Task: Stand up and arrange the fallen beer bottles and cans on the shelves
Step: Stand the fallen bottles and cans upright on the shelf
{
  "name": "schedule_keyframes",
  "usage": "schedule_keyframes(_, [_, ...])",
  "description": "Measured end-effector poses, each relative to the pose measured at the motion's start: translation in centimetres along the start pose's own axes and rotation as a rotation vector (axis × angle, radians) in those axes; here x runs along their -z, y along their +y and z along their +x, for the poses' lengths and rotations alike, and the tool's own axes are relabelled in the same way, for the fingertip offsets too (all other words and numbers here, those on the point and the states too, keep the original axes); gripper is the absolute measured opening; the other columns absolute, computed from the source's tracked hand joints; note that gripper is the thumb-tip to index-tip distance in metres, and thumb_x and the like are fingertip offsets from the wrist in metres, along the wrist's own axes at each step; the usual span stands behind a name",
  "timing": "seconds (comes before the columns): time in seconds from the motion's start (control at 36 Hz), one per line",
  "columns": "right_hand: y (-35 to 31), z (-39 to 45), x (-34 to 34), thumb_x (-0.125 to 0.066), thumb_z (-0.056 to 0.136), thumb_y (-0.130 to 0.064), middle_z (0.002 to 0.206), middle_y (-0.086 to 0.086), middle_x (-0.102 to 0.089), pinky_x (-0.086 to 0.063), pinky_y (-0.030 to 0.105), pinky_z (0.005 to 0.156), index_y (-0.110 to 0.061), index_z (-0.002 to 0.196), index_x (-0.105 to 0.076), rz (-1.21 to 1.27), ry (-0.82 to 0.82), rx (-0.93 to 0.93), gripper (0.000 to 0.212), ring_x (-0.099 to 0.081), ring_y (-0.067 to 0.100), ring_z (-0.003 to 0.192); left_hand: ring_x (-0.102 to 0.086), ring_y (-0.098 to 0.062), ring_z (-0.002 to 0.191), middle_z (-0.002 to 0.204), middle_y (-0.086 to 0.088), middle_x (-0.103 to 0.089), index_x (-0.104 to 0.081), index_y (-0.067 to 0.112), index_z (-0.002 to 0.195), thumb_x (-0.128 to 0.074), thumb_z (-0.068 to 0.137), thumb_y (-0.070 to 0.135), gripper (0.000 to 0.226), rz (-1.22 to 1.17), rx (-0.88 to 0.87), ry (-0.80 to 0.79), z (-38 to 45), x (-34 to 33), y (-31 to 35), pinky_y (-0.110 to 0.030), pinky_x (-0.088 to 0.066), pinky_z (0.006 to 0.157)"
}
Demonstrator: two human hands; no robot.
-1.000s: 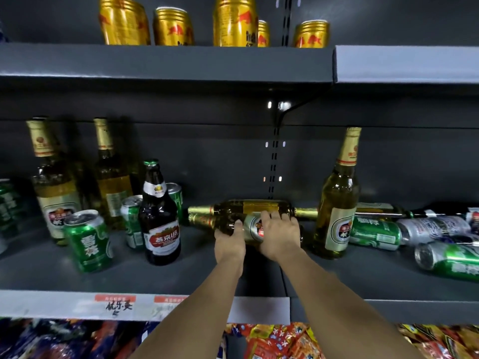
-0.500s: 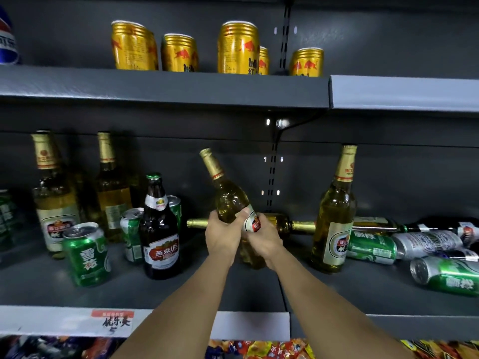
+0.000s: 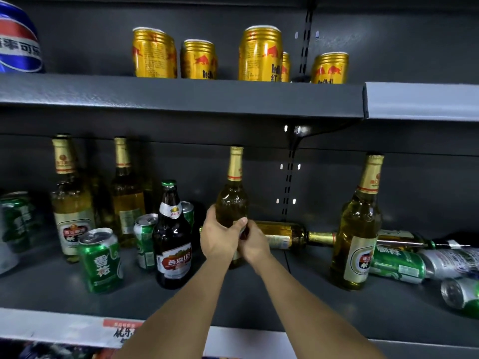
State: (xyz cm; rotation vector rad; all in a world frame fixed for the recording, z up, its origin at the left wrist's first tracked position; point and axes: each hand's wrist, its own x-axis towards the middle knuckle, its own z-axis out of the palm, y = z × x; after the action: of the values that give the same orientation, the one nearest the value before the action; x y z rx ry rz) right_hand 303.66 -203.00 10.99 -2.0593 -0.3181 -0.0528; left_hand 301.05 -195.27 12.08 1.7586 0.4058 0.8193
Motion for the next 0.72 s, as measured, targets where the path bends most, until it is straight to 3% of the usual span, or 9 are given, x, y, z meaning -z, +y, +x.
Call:
schedule_keyframes(0.08, [0.0,0.4,-1.1,-0.06,0.091,-0.031,0.12,0.004,-0.062,-0.052,0.034,0.09,-0.023,0.127,-0.046,0.015,-0.097,0.009,0.039,-0.06,0.02,0.103,-0.062,-0.016,0.1,0.108,0.006,-0.066,-0.054,0.024,0.127,-0.081,0.074,0.034,0.06,-0.024,0.007,0.043,0.4,0.4,-0.3,-0.027,-0.046,0.081])
schedule_keyframes(0.14, [0.2,0.3,-1.7,-0.054,0.096,-0.032,0.122,0.003,-0.061,-0.049,0.022,0.08,-0.026,0.124,-0.046,-0.028,-0.083,0.041,0.03,-0.06,0.016,0.099,-0.06,-0.015,0.103,0.111,0.006,-0.064,-0.05,0.023,0.133,-0.08,0.077,0.033,0.064,-0.024,0.012,0.054,0.5,0.5,-0.3,-0.026,-0.043,0.083])
schedule_keyframes(0.22, [0.3,0.3,-2.1,-0.054,0.096,-0.032,0.123,0.003,-0.059,-0.048,0.032,0.085,-0.023,0.134,-0.042,-0.112,-0.031,0.101,0.041,-0.059,0.025,0.109,-0.058,-0.022,0.117,0.126,-0.002,-0.061,-0.039,0.022,0.143,-0.077,0.08,0.031,0.074,-0.021,0.032,0.054,0.6,0.2,-0.3,-0.032,-0.045,0.093])
schedule_keyframes(0.31, [0.6,0.5,-2.6,-0.06,0.092,-0.026,0.121,0.003,-0.06,-0.051,0.037,0.086,-0.023,0.135,-0.038,-0.188,-0.022,0.149,0.048,-0.061,0.025,0.106,-0.053,-0.026,0.124,0.135,-0.007,-0.053,-0.026,0.022,0.149,-0.073,0.084,0.02,0.08,-0.014,0.019,0.081,0.3,-0.2,0.0,-0.034,-0.043,0.096])
schedule_keyframes(0.44, [2.3,1.7,-2.9,-0.043,0.101,-0.022,0.134,0.007,-0.054,-0.052,0.022,0.083,-0.012,0.138,-0.041,-0.567,-0.027,0.308,0.039,-0.06,0.013,0.098,-0.04,-0.026,0.132,0.142,-0.011,-0.042,-0.03,0.017,0.146,-0.071,0.082,0.008,0.077,0.065,-0.1,0.221,-1.3,-1.0,0.5,-0.036,-0.038,0.103])
schedule_keyframes(0.5, [2.7,2.0,-2.3,-0.04,0.102,-0.019,0.142,0.01,-0.047,-0.05,0.018,0.086,-0.009,0.142,-0.037,-0.656,-0.062,0.355,0.041,-0.057,0.01,0.102,-0.042,-0.029,0.127,0.137,-0.013,-0.044,-0.039,0.013,0.14,-0.073,0.078,0.007,0.071,0.123,-0.177,0.287,-1.8,-1.3,0.8,-0.042,-0.04,0.102])
schedule_keyframes(0.56, [2.7,2.2,-1.0,-0.051,0.096,-0.019,0.146,0.007,-0.038,-0.042,0.029,0.103,-0.016,0.148,-0.027,-0.707,-0.086,0.371,0.057,-0.046,0.019,0.122,-0.047,-0.03,0.117,0.127,-0.013,-0.049,-0.047,0.011,0.131,-0.073,0.075,0.007,0.062,0.162,-0.257,0.346,-2.3,-1.7,1.0,-0.044,-0.041,0.098])
schedule_keyframes(0.61, [2.7,2.2,0.5,-0.062,0.089,-0.023,0.143,0.004,-0.04,-0.039,0.037,0.106,-0.02,0.146,-0.026,-0.748,0.002,0.32,0.068,-0.04,0.023,0.128,-0.05,-0.025,0.106,0.114,-0.009,-0.052,-0.052,0.011,0.121,-0.07,0.077,0.007,0.048,0.148,-0.343,0.348,-2.9,-1.9,1.0,-0.04,-0.042,0.089])
schedule_keyframes(0.72, [3.5,2.6,3.4,-0.055,0.093,-0.027,0.137,0.002,-0.046,-0.03,0.037,0.108,-0.021,0.14,-0.035,-0.796,0.138,0.245,0.052,-0.037,0.022,0.129,-0.054,-0.01,0.091,0.102,0.001,-0.053,-0.055,0.017,0.106,-0.06,0.089,0.007,0.021,0.03,-0.316,0.12,-4.3,-3.4,0.2,-0.025,-0.046,0.077])
